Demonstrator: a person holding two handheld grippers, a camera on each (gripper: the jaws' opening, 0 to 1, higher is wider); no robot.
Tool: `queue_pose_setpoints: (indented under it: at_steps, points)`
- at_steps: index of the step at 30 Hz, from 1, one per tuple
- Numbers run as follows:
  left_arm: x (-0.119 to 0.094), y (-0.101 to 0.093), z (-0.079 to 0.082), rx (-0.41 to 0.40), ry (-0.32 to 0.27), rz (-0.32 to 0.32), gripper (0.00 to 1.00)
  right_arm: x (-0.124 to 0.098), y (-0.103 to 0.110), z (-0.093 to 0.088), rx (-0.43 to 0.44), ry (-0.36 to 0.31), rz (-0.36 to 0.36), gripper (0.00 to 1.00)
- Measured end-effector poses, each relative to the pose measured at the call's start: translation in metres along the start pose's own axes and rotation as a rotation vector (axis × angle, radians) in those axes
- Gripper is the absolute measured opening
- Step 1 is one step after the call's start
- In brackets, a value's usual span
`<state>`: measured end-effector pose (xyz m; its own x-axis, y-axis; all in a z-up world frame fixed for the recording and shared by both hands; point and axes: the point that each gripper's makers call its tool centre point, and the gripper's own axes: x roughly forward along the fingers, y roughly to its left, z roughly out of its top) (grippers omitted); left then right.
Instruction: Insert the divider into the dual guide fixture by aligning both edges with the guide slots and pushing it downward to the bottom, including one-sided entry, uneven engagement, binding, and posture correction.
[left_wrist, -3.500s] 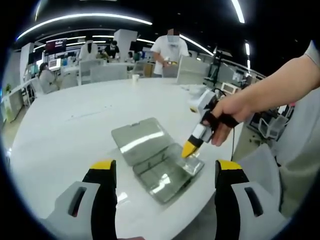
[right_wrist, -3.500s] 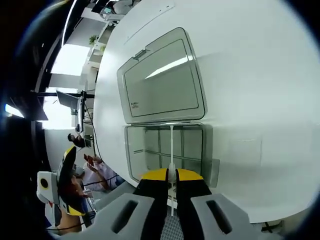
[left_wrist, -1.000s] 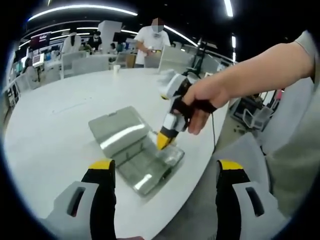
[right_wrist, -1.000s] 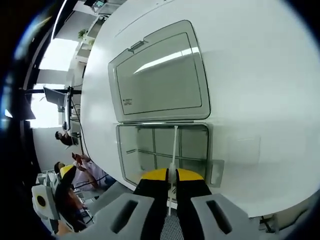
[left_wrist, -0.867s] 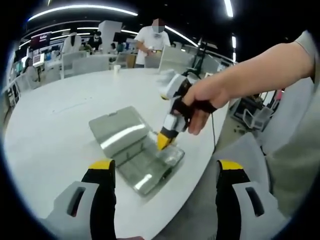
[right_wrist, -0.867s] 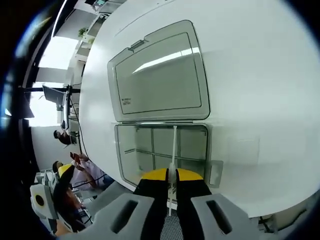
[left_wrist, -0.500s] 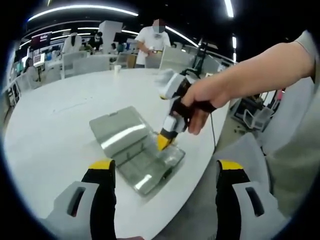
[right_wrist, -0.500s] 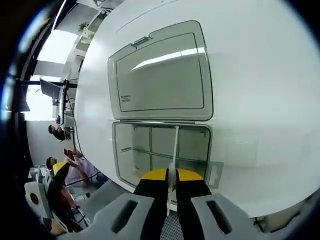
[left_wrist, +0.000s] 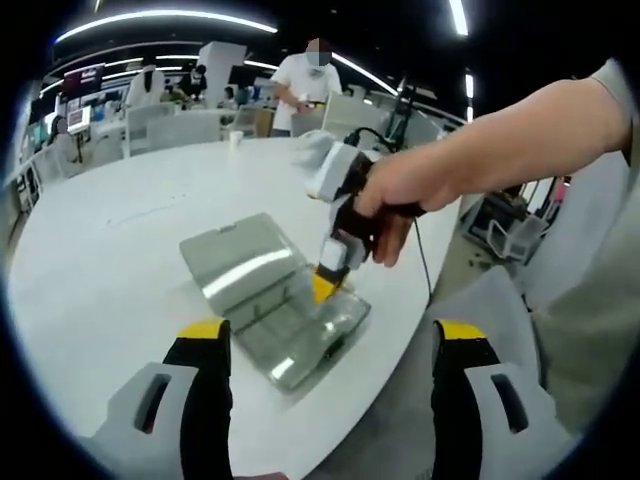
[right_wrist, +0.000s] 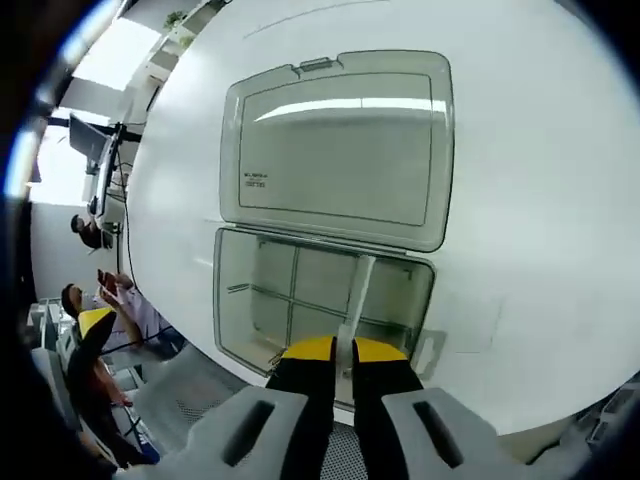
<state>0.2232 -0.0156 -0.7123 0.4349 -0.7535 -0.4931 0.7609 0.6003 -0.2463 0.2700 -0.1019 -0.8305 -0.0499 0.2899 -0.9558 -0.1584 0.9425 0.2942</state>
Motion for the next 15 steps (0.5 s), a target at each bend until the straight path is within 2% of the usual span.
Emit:
queue_pose_setpoints:
  at_steps: [4, 6, 15]
  points:
    - [-0.0007, -0.0006, 0.0002, -0.001, -0.001, 0.001, 0.81, 0.0007, -0.0009, 0.0004, -0.088, 0.014, -0.034, 0.0]
    - [-0.0008, -0.0005, 0.0003, -0.001, 0.0, 0.001, 0.81, -0.001, 0.0013, 0.0005, -0.103, 0.019, -0.039, 0.0]
    - [0.0, -0.0002, 0.0005, -0.001, 0.0, 0.003, 0.8, -0.0028, -0.0009, 0.0029, -0.106, 0.032, -0.033, 0.0]
